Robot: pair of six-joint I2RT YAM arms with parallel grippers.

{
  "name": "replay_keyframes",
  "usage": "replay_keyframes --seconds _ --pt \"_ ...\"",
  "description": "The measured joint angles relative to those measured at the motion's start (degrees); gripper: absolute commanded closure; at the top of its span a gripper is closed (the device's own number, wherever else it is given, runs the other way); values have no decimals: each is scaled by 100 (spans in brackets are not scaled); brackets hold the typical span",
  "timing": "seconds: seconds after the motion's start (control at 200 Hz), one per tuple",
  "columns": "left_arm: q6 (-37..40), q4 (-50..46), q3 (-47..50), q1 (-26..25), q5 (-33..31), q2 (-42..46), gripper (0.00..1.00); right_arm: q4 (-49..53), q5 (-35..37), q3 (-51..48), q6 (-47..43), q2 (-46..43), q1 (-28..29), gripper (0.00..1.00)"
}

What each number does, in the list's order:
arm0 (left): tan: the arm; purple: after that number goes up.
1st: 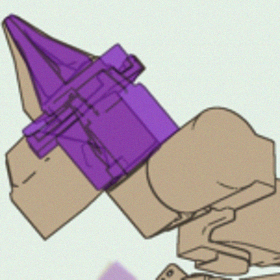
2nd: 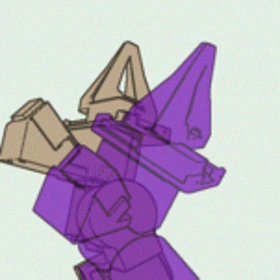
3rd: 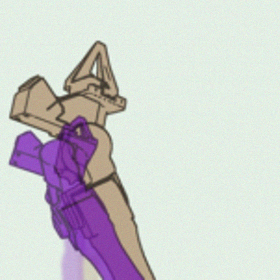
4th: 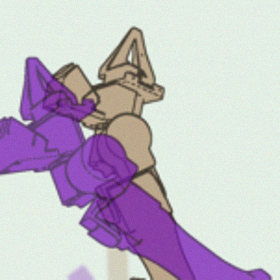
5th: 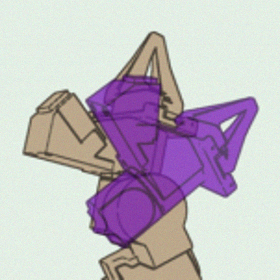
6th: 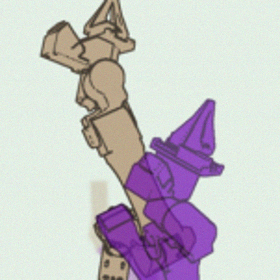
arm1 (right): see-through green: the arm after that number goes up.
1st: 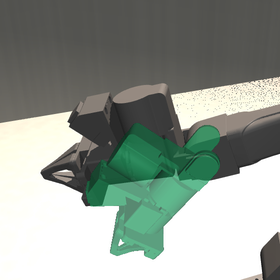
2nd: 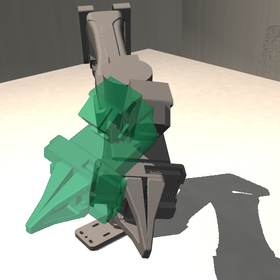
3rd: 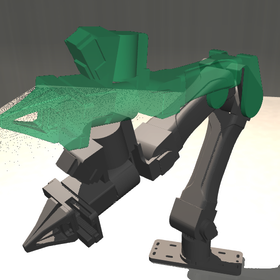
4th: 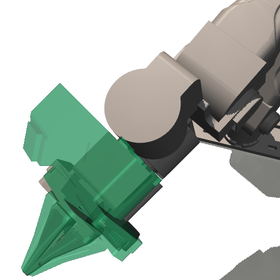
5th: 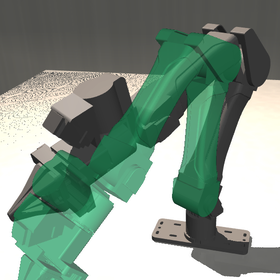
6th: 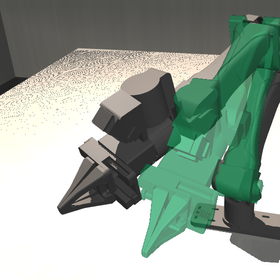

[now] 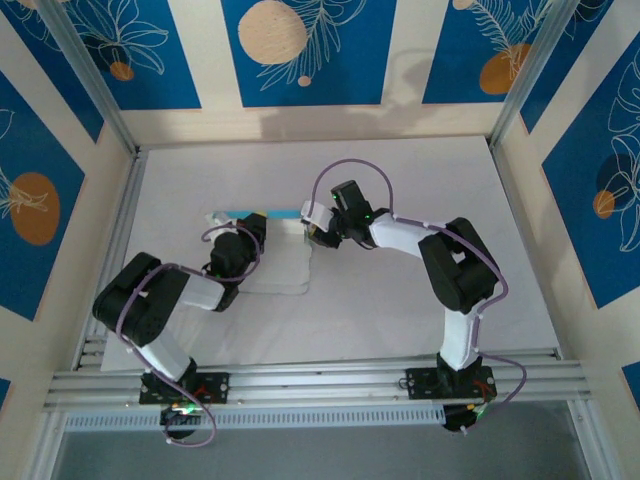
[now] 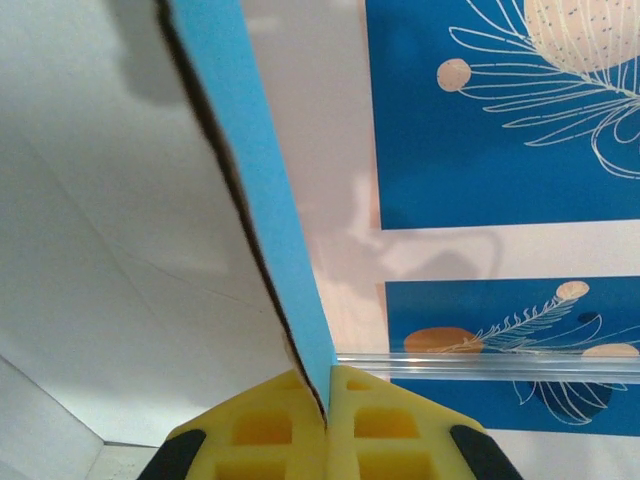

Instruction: Fold the paper box

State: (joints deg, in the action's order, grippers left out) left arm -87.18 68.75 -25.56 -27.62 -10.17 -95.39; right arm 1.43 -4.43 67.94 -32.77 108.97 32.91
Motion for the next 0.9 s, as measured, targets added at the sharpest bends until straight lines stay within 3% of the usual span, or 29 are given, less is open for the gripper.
replay_keyframes --seconds 0.62,0.9 --pt "-94 -181 -234 15 -197 -68 100 2103 -348 1620 389 463 -2 72" --pt "-83 -197 -236 17 -190 -70 100 2490 -243 1862 354 564 11 72"
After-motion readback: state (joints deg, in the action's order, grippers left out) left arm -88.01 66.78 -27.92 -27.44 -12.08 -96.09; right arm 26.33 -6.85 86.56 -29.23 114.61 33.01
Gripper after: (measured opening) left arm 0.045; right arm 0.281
